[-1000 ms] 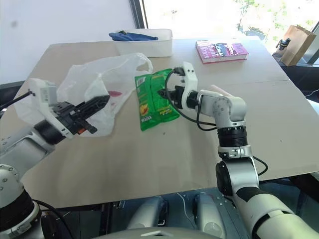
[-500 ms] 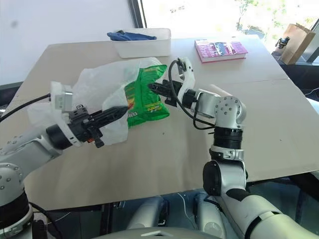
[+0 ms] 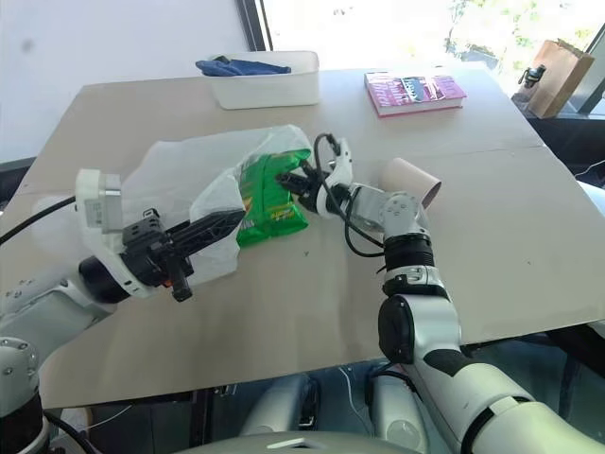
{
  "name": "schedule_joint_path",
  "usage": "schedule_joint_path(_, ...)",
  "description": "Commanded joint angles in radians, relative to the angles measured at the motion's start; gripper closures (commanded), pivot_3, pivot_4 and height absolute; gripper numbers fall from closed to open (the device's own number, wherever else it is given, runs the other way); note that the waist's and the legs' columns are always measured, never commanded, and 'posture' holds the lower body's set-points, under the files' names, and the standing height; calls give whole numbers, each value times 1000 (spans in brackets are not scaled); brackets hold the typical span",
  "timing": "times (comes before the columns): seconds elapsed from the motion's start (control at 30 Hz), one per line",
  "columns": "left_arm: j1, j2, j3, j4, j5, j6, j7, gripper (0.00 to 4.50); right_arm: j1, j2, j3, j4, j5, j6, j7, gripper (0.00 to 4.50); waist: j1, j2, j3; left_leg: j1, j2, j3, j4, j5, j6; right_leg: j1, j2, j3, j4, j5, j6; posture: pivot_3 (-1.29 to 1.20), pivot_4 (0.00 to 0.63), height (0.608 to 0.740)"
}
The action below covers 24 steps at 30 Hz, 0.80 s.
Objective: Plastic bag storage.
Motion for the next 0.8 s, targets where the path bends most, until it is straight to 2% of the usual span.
schedule_joint_path(0.03,20,9,6,-49,-25,-58,15,4500,-46,265,118,-12,15,8,98,4429,-3,0,0,0,0,0,0,0,0,0,0,0,0,0,0,0,150,740)
schedule_joint_path(0.23,60,4,-2,-64,11,-114,21,4500,-44,202,274,-40,-26,-57,232,4429,-3,0,0,-1,0,0,0,0,0,-1,0,0,0,0,0,0,150,740)
schedule_joint_path(0.37,59,-3,-25,-50,63,-153,22,4500,-59,151,320,-62,-29,-98,349,4429,0,0,0,-1,0,0,0,0,0,-1,3,-1,0,0,0,0,150,740)
schedule_joint_path(0.47,66,-6,-43,-44,102,-177,18,4500,-61,134,328,-87,-5,-82,420,3592,-1,0,0,-1,0,0,0,0,0,-1,3,-1,0,0,0,0,150,740)
schedule_joint_path(0.67,-68,-33,-106,78,216,-226,51,4500,-50,98,306,-65,-54,-132,370,853,3,1,0,-1,0,-1,0,0,0,-2,3,-2,1,0,0,0,150,740)
schedule_joint_path(0.8,-222,-78,-206,176,319,-249,56,4500,-29,46,239,-79,-56,-149,305,853,6,0,0,-1,-1,-1,1,0,0,-1,3,-2,2,0,0,0,150,740)
